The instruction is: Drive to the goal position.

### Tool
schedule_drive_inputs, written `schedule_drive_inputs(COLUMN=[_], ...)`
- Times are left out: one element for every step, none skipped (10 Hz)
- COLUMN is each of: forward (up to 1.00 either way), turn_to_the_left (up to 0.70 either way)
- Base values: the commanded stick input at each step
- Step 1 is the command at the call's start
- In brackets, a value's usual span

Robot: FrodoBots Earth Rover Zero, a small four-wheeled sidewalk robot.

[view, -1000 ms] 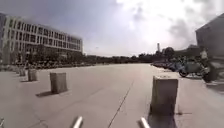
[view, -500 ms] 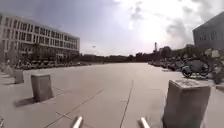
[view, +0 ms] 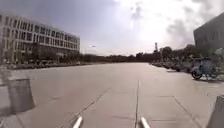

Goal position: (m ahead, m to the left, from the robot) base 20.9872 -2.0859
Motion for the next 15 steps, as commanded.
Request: schedule_drive_inputs(forward=[1.00,1.00,1.00,1.00,1.00,1.00,1.00,1.00,1.00,1.00,1.00,1.00,1.00,1.00,1.00], turn_to_the_left=[-0.10,-0.29,-0.41,-0.41,-0.39,-0.34,-0.29,-0.01,-0.01,-0.01,-0.01,-0.01,-0.01,-0.01,-0.01])
